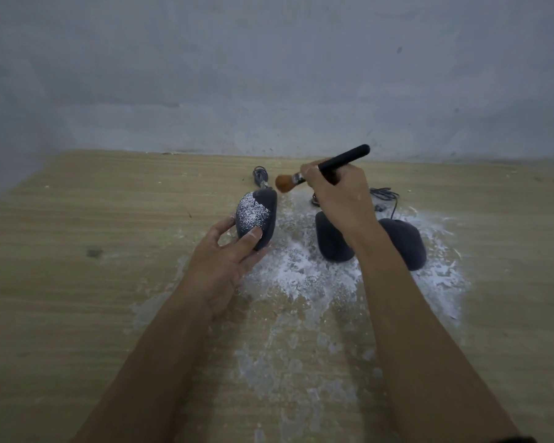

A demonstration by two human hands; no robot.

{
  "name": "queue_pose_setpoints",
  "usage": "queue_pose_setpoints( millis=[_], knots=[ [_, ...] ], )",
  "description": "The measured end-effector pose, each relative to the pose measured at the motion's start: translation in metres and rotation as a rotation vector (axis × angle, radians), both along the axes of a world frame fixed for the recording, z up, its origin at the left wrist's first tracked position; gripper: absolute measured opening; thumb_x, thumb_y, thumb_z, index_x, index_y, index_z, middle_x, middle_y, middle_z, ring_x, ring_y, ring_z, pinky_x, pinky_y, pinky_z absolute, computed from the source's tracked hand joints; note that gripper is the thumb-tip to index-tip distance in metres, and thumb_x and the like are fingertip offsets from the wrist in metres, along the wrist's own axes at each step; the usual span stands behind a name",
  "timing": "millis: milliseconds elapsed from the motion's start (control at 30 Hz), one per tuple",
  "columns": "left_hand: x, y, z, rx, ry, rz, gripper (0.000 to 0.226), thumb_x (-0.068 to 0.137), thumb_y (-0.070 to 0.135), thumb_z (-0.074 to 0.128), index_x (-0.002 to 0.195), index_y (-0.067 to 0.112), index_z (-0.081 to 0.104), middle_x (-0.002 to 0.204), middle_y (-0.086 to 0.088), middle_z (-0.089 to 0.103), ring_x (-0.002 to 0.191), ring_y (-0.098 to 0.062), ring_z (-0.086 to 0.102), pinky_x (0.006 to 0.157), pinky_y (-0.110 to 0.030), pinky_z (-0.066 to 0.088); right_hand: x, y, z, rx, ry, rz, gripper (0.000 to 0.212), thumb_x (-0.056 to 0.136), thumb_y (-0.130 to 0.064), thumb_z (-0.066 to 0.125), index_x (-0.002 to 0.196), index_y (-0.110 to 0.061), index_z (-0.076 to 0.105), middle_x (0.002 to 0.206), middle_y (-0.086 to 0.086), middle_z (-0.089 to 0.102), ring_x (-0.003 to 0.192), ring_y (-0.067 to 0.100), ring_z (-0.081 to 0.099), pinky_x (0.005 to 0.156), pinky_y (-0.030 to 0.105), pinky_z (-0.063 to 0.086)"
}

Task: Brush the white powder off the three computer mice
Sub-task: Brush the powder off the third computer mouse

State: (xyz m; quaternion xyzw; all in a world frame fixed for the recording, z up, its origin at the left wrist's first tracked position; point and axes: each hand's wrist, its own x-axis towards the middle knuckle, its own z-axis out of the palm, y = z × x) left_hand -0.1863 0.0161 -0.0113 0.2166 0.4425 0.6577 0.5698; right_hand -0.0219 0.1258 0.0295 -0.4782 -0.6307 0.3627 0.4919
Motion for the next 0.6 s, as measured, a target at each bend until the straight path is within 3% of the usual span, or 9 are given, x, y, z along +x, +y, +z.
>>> queue_pose_setpoints(
  millis=[67, 167, 267, 367, 500, 600],
  knots=[
    [0.0006, 0.0001, 0.0002, 0.002, 0.010, -0.003, 0.071, 0.072, 0.006, 0.075, 0.136, 0.009, 0.046, 0.112, -0.021, 0.071, 0.092, -0.027, 0.076, 0.069, -0.026, 0.060, -0.0001, -0.0011, -0.0027, 0.007, -0.035, 0.007, 0.017, 0.097, -0.034, 0.070, 0.090, -0.019, 0.076, 0.061, -0.009, 0.058, 0.058, 0.009, 0.056, 0.058, 0.028, 0.047],
    [-0.0004, 0.0003, -0.0006, 0.005, 0.015, 0.005, 0.080, 0.066, 0.010, 0.076, 0.140, 0.008, 0.044, 0.118, -0.023, 0.068, 0.094, -0.027, 0.075, 0.071, -0.026, 0.060, 0.0006, -0.0015, -0.0057, -0.082, -0.044, 0.084, 0.029, 0.094, -0.031, 0.072, 0.089, -0.002, 0.074, 0.052, -0.004, 0.046, 0.043, 0.008, 0.040, 0.043, 0.022, 0.034],
    [-0.0005, 0.0000, 0.0009, 0.007, -0.002, 0.004, 0.079, 0.067, 0.009, 0.076, 0.140, 0.008, 0.045, 0.120, -0.024, 0.067, 0.093, -0.026, 0.076, 0.070, -0.025, 0.060, 0.0006, 0.0006, -0.0028, -0.103, 0.026, 0.049, 0.029, 0.093, -0.032, 0.071, 0.088, -0.003, 0.073, 0.062, 0.005, 0.052, 0.051, 0.013, 0.048, 0.049, 0.030, 0.040],
    [0.0013, -0.0010, 0.0016, 0.008, 0.002, -0.003, 0.071, 0.074, 0.007, 0.074, 0.139, 0.008, 0.045, 0.119, -0.023, 0.068, 0.092, -0.025, 0.076, 0.071, -0.026, 0.061, 0.0030, 0.0004, -0.0043, -0.061, 0.001, 0.080, 0.016, 0.095, -0.033, 0.071, 0.084, -0.022, 0.075, 0.059, -0.001, 0.055, 0.050, 0.009, 0.049, 0.051, 0.027, 0.041],
    [0.0041, -0.0010, -0.0008, -0.004, 0.092, 0.032, 0.053, 0.084, 0.001, 0.072, 0.130, 0.014, 0.050, 0.114, -0.019, 0.071, 0.096, -0.025, 0.075, 0.077, -0.030, 0.062, 0.0014, 0.0005, -0.0043, -0.082, -0.005, 0.127, 0.030, 0.094, -0.028, 0.068, 0.095, 0.002, 0.071, 0.062, 0.007, 0.045, 0.050, 0.015, 0.040, 0.050, 0.033, 0.035],
    [0.0071, -0.0003, -0.0033, -0.003, 0.149, 0.041, 0.044, 0.084, 0.000, 0.073, 0.119, 0.020, 0.054, 0.105, -0.012, 0.075, 0.096, -0.025, 0.075, 0.077, -0.031, 0.062, 0.0015, -0.0003, -0.0005, 0.006, -0.044, 0.100, 0.024, 0.096, -0.031, 0.069, 0.092, -0.008, 0.075, 0.054, -0.006, 0.051, 0.049, 0.010, 0.045, 0.050, 0.026, 0.038]
  ],
)
